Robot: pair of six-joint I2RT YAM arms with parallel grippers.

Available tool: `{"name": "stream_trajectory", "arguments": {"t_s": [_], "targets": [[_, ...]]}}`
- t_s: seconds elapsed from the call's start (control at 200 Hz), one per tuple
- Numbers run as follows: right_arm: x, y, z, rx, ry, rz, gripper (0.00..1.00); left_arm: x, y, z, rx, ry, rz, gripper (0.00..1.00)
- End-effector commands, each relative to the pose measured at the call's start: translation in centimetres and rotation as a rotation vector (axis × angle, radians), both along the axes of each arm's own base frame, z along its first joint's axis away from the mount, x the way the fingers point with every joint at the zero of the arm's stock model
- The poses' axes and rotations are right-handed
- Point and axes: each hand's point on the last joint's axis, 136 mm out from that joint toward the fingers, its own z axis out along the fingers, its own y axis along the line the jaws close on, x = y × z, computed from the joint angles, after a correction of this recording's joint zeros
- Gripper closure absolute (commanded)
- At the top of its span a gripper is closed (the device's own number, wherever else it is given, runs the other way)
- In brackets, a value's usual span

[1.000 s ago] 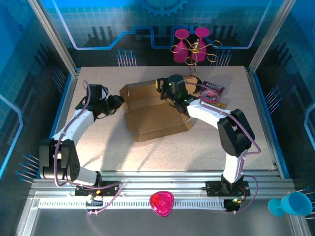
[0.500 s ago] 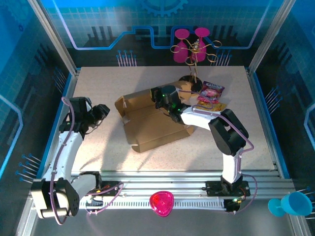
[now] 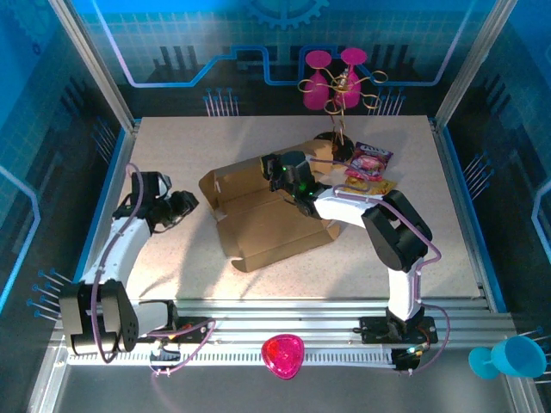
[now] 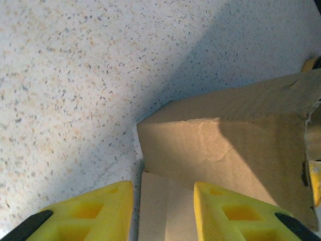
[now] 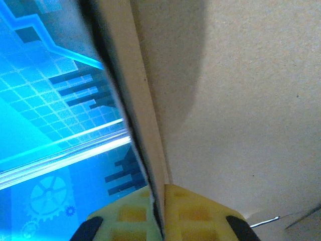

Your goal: Fold the paper box

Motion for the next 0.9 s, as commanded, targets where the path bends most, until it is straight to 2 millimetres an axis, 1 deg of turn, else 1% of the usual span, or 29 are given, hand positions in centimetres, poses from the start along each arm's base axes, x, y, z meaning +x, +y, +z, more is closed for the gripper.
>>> {"name": "stream_trajectory", "arguments": {"t_s": [0.0,0.075,0.195,0.31,0.445,0.545,0.645,0.896], "targets": [[-0.4,-0.2,-2.2,-0.043,0.055,0.015,1.0,1.7,0.1,0.9,0.088,-0.097,-0.125,0.61],[-0.2,-0.1,-2.1,-0.042,0.054,0.019,1.0,2.2,-0.1,0.6,0.127,-0.108,-0.184,0.6],[-0.2,0.1,-2.0,-0.043,0.055,0.028,1.0,2.7,-1.5,0.6,0.184,-0.154,-0.299,0.6],[-0.1,0.1,-2.1,-0.038,0.057,0.028,1.0,3.1,-2.4,0.5,0.237,-0.205,-0.363,0.59],[0.0,0.2,-1.8,-0.032,0.054,0.031,1.0,3.4,-3.0,0.6,0.261,-0.289,-0.404,0.58],[0.1,0.3,-1.7,-0.027,0.05,0.031,1.0,3.6,-3.3,0.0,0.266,-0.287,-0.423,0.58],[0.1,0.4,-1.7,-0.024,0.046,0.037,1.0,3.8,-4.1,-0.3,0.259,-0.297,-0.451,0.57],[0.1,0.1,-2.0,-0.018,0.035,0.036,1.0,4.2,-5.1,-0.3,0.266,-0.312,-0.453,0.57]]}}
